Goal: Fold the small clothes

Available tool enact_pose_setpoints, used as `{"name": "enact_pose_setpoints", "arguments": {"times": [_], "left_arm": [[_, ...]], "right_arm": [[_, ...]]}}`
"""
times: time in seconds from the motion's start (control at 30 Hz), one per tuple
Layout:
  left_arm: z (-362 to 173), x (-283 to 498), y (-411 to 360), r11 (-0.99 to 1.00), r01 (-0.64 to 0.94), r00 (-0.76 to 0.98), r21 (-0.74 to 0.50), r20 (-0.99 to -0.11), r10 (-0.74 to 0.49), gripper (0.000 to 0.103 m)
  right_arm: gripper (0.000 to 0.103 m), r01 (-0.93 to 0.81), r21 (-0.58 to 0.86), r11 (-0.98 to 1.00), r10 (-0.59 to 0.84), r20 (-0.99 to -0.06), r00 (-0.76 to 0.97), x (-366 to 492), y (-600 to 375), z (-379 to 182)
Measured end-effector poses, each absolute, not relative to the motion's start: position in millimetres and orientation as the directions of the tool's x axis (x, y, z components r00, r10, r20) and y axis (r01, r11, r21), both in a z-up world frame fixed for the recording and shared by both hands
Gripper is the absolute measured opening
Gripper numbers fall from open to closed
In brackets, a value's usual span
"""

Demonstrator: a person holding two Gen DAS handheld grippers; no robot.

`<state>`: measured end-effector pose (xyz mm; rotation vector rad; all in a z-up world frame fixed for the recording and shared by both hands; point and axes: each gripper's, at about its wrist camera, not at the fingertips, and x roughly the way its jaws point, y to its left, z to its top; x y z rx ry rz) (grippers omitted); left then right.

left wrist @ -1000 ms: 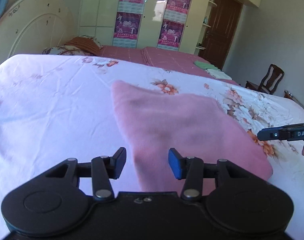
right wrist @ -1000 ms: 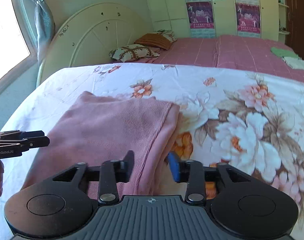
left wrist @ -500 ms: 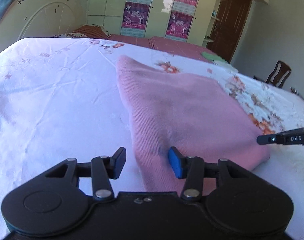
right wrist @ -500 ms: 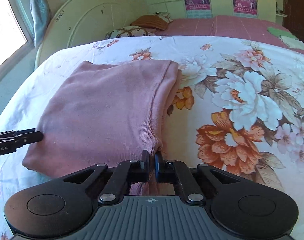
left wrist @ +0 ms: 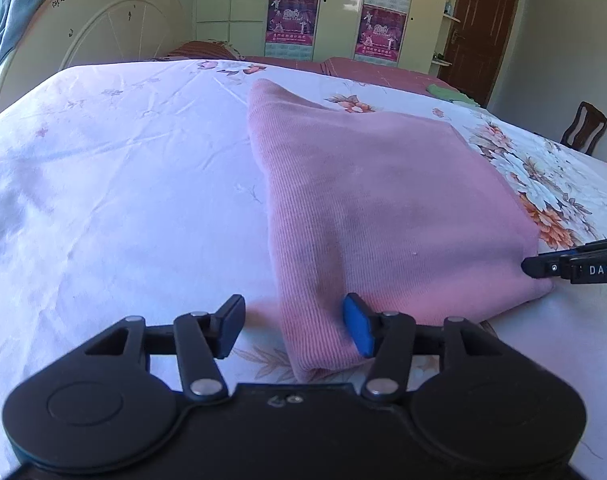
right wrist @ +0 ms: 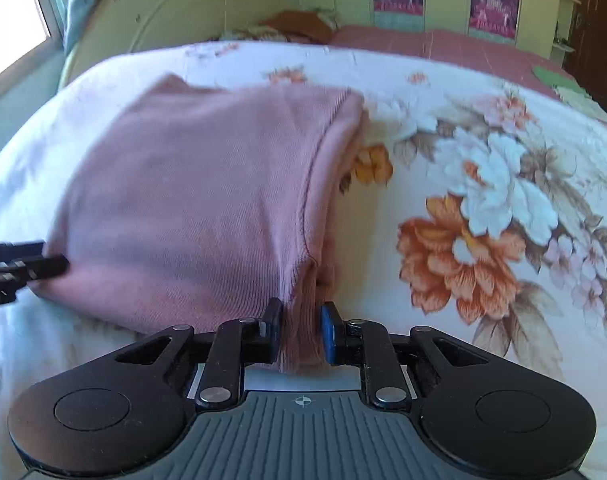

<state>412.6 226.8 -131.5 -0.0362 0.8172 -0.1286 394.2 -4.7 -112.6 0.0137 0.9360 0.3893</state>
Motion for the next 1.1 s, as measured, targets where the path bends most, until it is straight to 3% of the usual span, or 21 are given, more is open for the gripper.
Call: {"name": "enact_pose_setpoints", "arguments": {"times": [0.13, 0.23, 0.3, 0.43, 0.47, 0.5, 0.53, 0.57, 0.6, 1.1], "left_arm": [[-128, 408, 226, 0.994, 0.078, 0.68, -0.081, -0.724, -0.113, 0.056], [-123, 398, 223, 0.996, 0.063, 0.693, -0.069, -0.715, -0.093, 0.065], [-117, 389, 220, 0.997, 0.056, 0.705, -0.06, -0.705, -0.082, 0.073], [-101, 365, 208, 0.998, 0.04, 0.736, -0.039, -0.675, -0.056, 0.091], [-95, 357, 203, 0.999, 0.03, 0.754, -0.033, -0.656, -0.045, 0.102], [-90, 349, 199, 0.999, 0.02, 0.777, -0.029, -0.629, -0.033, 0.103], [-85, 340, 195, 1.0, 0.013, 0.795, -0.024, -0.607, -0.025, 0.103], [-82, 334, 191, 1.0, 0.006, 0.8, -0.017, -0.6, -0.015, 0.103], [-79, 329, 187, 1.0, 0.0, 0.797, -0.011, -0.604, -0.007, 0.103], [-23, 222, 142, 0.998, 0.038, 0.829, -0.046, -0.556, -0.057, 0.103]], "right_arm": [[0.022, -0.301, 0.199, 0.933, 0.336, -0.783, 0.524, 394, -10, -112], [0.024, -0.282, 0.231, 0.931, 0.351, -0.777, 0.522, 392, -17, -111], [0.031, -0.269, 0.248, 0.931, 0.359, -0.762, 0.539, 385, -23, -104], [0.031, -0.292, 0.246, 0.924, 0.376, -0.727, 0.575, 358, -30, -84], [0.031, -0.298, 0.243, 0.923, 0.378, -0.718, 0.585, 350, -32, -80], [0.034, -0.303, 0.245, 0.921, 0.383, -0.708, 0.593, 340, -33, -75], [0.044, -0.307, 0.246, 0.919, 0.388, -0.696, 0.604, 331, -35, -70], [0.089, -0.3, 0.239, 0.923, 0.38, -0.681, 0.626, 322, -37, -66], [0.103, -0.281, 0.225, 0.933, 0.359, -0.65, 0.67, 310, -39, -61], [0.103, -0.271, 0.18, 0.945, 0.325, -0.573, 0.752, 190, -63, -6]]}}
